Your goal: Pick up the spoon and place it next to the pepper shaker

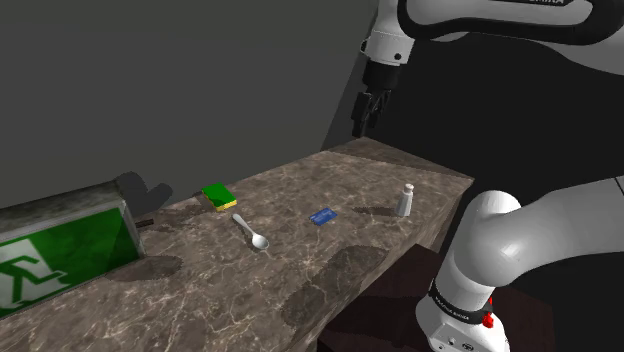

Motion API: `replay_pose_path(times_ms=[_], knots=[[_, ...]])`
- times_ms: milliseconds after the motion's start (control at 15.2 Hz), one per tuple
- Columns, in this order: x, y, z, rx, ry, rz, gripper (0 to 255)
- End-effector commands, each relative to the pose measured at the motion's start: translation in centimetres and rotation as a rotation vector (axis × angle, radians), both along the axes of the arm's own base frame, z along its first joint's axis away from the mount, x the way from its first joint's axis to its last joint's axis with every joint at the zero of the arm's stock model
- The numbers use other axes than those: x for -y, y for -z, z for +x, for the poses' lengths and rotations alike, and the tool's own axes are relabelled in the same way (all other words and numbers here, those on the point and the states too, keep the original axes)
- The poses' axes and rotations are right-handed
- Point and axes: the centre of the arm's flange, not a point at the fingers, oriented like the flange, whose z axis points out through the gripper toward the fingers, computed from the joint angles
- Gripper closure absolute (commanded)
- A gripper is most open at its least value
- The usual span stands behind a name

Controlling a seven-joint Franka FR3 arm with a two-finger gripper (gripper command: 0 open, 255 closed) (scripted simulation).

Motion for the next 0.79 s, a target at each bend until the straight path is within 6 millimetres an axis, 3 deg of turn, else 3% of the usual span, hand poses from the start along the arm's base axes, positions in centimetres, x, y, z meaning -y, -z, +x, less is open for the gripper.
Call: replay_pose_path(times_ms=[0, 726], knots=[[0.0, 0.0, 0.0, 0.000, 0.000, 0.000, 0], [-6.6, 8.7, 10.5, -0.094, 0.080, 0.045, 0]])
